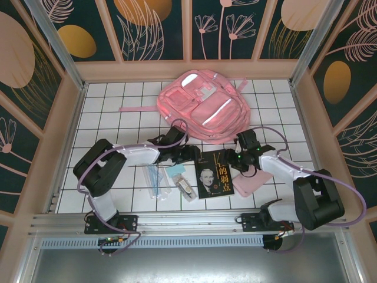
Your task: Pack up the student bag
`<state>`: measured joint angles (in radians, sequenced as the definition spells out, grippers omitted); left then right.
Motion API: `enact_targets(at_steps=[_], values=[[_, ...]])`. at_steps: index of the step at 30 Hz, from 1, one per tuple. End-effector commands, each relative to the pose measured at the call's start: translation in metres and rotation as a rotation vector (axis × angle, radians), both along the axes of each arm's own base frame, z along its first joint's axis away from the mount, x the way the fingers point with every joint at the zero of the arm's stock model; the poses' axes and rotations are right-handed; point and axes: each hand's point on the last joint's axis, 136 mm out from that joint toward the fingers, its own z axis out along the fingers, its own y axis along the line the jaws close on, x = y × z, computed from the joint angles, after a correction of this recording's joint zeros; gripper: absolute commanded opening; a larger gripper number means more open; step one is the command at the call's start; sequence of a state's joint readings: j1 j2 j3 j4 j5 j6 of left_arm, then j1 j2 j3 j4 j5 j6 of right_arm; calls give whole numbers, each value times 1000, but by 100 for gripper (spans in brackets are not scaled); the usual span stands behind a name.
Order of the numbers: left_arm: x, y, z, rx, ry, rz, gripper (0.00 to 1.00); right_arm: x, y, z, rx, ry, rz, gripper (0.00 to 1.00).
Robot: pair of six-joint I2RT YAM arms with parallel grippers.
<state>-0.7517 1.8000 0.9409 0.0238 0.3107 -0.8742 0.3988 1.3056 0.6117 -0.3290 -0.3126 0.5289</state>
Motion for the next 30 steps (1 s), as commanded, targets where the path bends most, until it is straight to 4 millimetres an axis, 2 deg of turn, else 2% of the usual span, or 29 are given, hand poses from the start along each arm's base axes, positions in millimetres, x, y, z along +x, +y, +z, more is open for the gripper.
enact_targets(at_steps=[1, 6, 10, 14, 18, 25, 27, 30], values=[[3, -20, 5, -66, -1, -19, 61, 1, 11, -1, 23, -26, 45, 64], [1, -26, -2, -78, 18, -17, 59, -4, 25, -1, 61, -11, 83, 63], [1, -28, -6, -79, 22, -10, 59, -5, 38, 19, 138, -42, 112, 59], [1, -26, -10, -65, 31, 5, 58, -8, 41, 33, 180, -70, 120, 57], [1, -25, -13, -60, 36, 11, 58, -12, 42, 28, 193, -53, 122, 49], [2, -22, -12, -42, 27, 12, 58, -6, 39, 22, 162, -37, 98, 38], [7, -26, -5, -51, 11, 10, 58, -7, 43, 29, 183, -39, 110, 37], [7, -26, -10, -41, 17, 10, 58, -12, 59, 50, 302, -52, 160, 41]])
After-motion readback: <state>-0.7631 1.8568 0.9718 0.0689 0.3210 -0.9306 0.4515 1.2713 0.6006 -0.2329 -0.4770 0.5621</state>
